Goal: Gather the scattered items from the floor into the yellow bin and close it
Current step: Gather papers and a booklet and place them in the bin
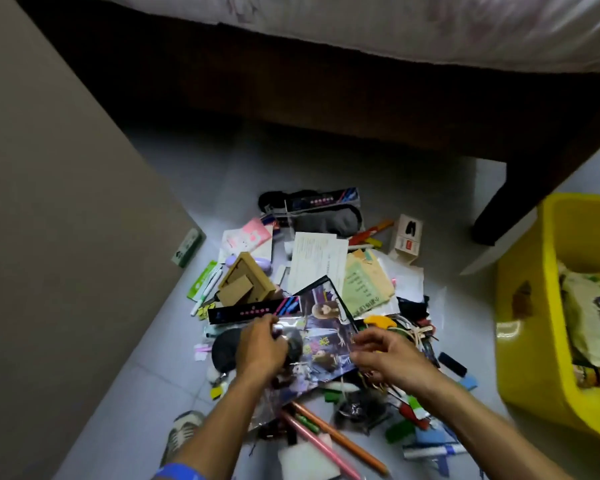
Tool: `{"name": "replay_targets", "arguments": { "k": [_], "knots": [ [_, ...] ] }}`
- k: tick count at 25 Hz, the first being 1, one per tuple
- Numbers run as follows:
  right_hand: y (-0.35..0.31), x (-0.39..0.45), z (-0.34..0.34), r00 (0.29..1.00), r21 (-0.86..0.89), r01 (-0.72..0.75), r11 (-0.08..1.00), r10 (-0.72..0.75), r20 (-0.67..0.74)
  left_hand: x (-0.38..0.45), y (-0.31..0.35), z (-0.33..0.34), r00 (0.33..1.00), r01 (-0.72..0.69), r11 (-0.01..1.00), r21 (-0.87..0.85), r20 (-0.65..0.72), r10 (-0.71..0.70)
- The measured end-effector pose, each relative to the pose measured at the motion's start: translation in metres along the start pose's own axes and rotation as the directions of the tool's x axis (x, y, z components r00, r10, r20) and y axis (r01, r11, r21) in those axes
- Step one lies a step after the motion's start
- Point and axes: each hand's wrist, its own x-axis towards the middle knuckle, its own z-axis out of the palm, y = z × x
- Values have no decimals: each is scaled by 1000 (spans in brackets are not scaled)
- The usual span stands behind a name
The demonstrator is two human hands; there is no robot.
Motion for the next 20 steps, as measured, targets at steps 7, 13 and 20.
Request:
{"name": "replay_targets", "arguments": {
  "k": [7,13,20],
  "knots": [
    [-7,69,35,977,-424,175,889,-211,-40,59,-36,-23,970,-245,905,347,77,232],
    [10,71,36,931,-700,-4,714,-252,-263,67,-36,-31,955,-283,896,342,8,298],
    [8,75,32,953,-645,-170,745,-42,-299,51,-50,-24,996,22,931,-364,84,9]
  ]
}}
